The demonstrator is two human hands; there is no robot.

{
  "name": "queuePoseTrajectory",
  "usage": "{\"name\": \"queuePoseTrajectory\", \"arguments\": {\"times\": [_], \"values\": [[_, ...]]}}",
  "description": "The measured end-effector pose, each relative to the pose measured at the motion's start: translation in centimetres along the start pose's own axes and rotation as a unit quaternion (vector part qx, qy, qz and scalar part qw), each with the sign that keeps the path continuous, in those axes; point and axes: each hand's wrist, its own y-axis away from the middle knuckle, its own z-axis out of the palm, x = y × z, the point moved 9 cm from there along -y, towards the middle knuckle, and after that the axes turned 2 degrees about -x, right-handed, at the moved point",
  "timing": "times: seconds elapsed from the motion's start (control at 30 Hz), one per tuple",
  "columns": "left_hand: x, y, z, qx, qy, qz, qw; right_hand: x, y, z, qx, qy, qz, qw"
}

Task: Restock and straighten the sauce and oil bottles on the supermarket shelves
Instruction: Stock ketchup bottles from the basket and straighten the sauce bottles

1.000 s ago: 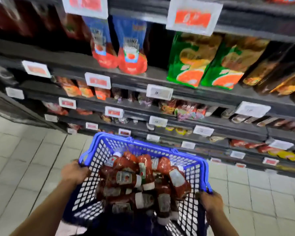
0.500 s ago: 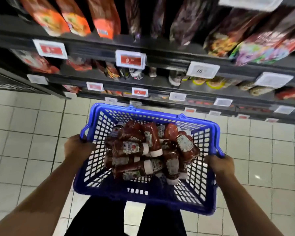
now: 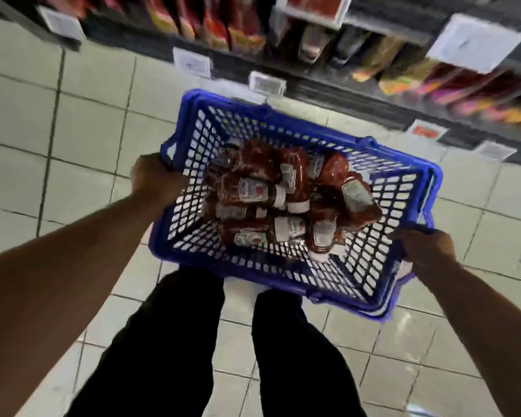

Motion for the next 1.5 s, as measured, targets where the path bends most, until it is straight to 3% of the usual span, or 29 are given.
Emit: {"name": "queuePoseTrajectory", "arguments": {"times": [0.2,0.4,0.47,0.53,0.57,0.6,0.67,0.73,0.77,0.9,1.07,1.17,1.23,1.33,1.4,1.5], "values": [[-2.4,-2.5,6.8,-0.041,-0.015,-0.011,0.999,3.6,-4.3,2.8,-0.042,-0.018,0.031,0.999],[-1.9,-1.0,6.5,-0.085,-0.041,-0.032,0.995,2.4,-2.9,0.9,-0.042,0.081,0.053,0.994],[-0.4,0.0,4.7,-0.041,-0.064,0.021,0.997,0.5,-1.8,-1.3,0.056,0.142,0.008,0.988],[2.3,1.9,2.9,0.037,-0.087,0.138,0.986,-3.3,0.6,-2.8,0.155,0.147,-0.119,0.970],[3.8,3.0,2.8,0.048,-0.086,0.194,0.976,-5.1,1.6,-2.2,0.155,0.148,-0.182,0.960],[4.9,3.8,3.6,0.023,-0.084,0.232,0.969,-6.4,2.1,-0.5,0.114,0.173,-0.218,0.954],[5.5,5.0,7.3,-0.102,-0.101,0.248,0.958,-6.9,2.3,5.0,-0.048,0.264,-0.220,0.938],[4.5,5.6,11.2,-0.218,-0.137,0.218,0.941,-5.4,2.1,9.6,-0.173,0.321,-0.195,0.911],[3.6,5.4,12.6,-0.249,-0.131,0.180,0.942,-5.1,1.6,10.8,-0.178,0.334,-0.199,0.904],[2.0,3.2,16.9,-0.272,-0.024,0.023,0.962,-4.1,-2.5,12.8,-0.116,0.327,-0.205,0.915],[2.7,0.8,19.4,-0.216,0.035,-0.024,0.976,-2.4,-5.3,14.9,-0.060,0.407,-0.212,0.886],[2.2,1.2,19.8,-0.261,0.126,-0.074,0.954,-2.1,-4.6,14.8,-0.036,0.407,-0.197,0.891],[2.1,2.6,19.4,-0.316,0.159,-0.085,0.931,-1.0,-3.8,14.3,-0.063,0.359,-0.144,0.920],[1.3,5.2,17.0,-0.339,0.194,-0.128,0.912,1.9,-1.2,12.6,-0.105,0.170,0.004,0.980],[1.2,7.7,14.6,-0.340,0.246,-0.169,0.892,2.7,1.7,11.5,-0.137,0.084,0.018,0.987],[4.1,12.5,10.1,-0.376,0.336,-0.168,0.847,2.0,8.5,9.2,-0.205,-0.058,0.006,0.977]]}}
